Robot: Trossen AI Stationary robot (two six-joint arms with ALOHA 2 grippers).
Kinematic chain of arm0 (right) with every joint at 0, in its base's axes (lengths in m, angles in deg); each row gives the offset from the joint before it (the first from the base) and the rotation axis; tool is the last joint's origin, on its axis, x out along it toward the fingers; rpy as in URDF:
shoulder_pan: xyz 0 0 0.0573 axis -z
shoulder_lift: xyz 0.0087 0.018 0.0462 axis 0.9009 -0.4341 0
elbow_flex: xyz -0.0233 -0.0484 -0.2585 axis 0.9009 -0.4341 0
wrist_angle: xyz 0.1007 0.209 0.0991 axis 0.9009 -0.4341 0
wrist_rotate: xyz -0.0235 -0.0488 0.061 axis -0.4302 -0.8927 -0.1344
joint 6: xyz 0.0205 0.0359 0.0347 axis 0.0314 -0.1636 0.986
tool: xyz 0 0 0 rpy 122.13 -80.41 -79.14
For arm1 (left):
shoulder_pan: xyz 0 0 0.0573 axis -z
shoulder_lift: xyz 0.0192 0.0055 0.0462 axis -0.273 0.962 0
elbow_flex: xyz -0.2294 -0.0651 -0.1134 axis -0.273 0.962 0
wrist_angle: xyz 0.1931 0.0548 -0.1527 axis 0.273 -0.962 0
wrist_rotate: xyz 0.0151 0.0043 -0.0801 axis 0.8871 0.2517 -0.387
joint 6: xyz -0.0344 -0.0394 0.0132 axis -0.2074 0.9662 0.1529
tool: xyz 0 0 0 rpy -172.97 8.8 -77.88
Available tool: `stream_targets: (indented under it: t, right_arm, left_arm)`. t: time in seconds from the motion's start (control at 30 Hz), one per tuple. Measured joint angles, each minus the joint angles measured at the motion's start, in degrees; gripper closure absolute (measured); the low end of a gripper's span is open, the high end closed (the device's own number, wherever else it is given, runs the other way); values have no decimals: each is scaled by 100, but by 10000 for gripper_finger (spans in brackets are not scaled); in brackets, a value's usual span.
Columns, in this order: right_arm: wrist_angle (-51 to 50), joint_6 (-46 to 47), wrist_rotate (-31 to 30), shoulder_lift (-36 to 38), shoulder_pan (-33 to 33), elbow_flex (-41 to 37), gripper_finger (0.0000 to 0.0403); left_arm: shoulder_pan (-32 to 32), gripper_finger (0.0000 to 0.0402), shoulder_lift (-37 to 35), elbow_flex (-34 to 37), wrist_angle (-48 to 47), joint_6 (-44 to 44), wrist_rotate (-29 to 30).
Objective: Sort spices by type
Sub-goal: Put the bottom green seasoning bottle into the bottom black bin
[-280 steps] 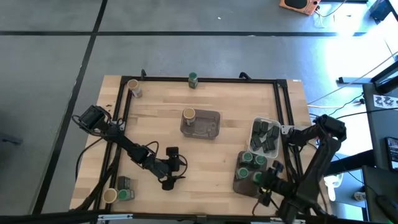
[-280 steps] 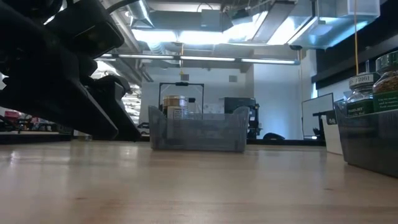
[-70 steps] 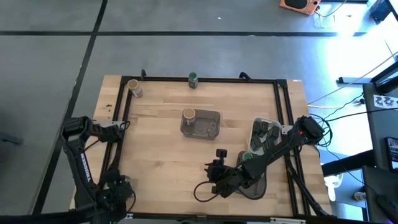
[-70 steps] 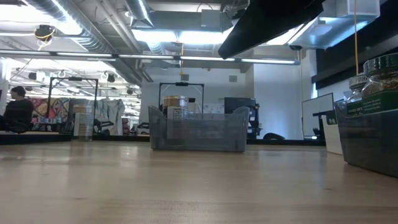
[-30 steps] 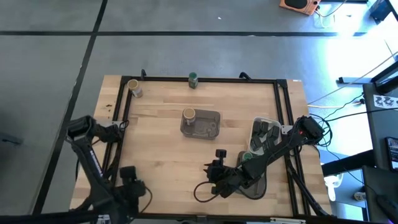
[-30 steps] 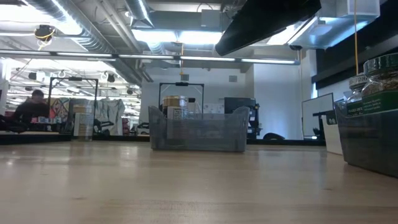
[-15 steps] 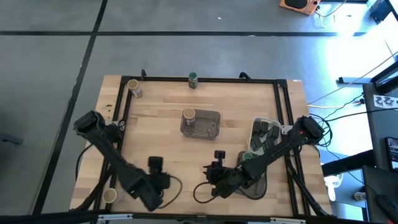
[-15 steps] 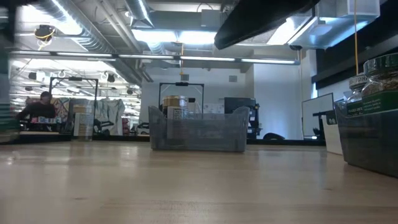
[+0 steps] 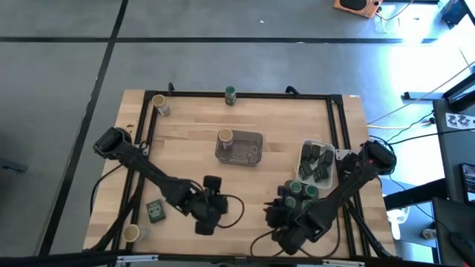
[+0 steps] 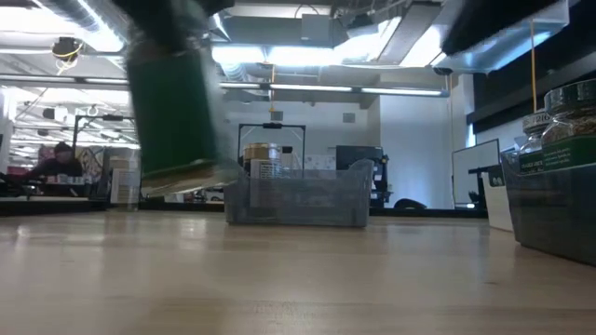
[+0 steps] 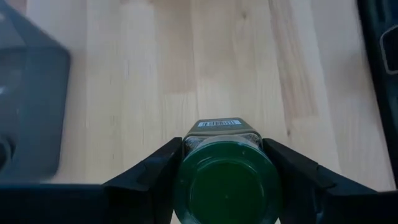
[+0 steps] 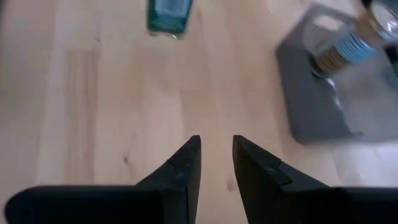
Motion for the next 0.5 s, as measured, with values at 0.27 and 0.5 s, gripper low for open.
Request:
stream_targets:
  t: [0.27,0.5]
  right_arm:
    - [-574,751,-301,0,-135,-2,311]
    - [-577,757,-339,0,-135,-4,311]
  left_arm:
    - [-381,204,458,-512,132,-515,-251]
    - [-430,203,1256,-1429,-460,-629,-383]
